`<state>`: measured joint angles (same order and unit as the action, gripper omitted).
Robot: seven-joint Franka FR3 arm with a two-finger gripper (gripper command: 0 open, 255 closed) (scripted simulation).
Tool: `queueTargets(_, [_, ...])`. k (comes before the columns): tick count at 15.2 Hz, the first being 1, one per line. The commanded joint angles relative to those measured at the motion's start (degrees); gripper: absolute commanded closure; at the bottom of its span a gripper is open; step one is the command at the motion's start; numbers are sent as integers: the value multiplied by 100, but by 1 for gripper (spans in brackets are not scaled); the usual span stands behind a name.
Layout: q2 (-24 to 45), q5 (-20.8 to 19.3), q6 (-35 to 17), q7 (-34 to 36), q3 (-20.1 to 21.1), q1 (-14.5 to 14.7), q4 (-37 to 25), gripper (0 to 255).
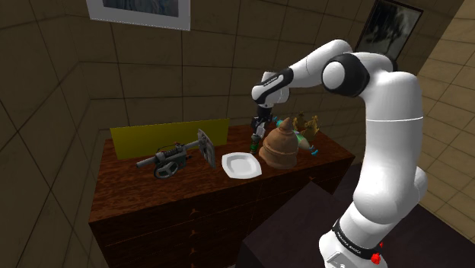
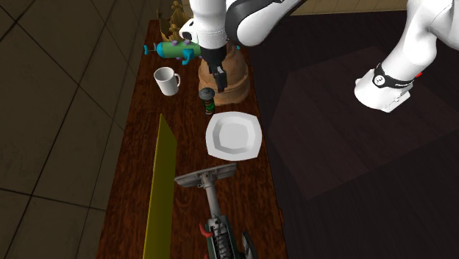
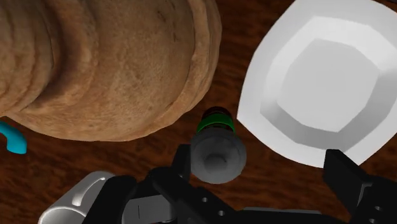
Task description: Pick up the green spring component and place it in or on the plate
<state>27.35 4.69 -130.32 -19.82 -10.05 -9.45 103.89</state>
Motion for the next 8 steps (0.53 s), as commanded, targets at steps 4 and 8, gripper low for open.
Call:
queueTargets(4, [1010, 191, 59, -114, 63, -240, -1118, 0])
queueTargets(8, [1205, 222, -143, -132, 90, -261, -1111, 0])
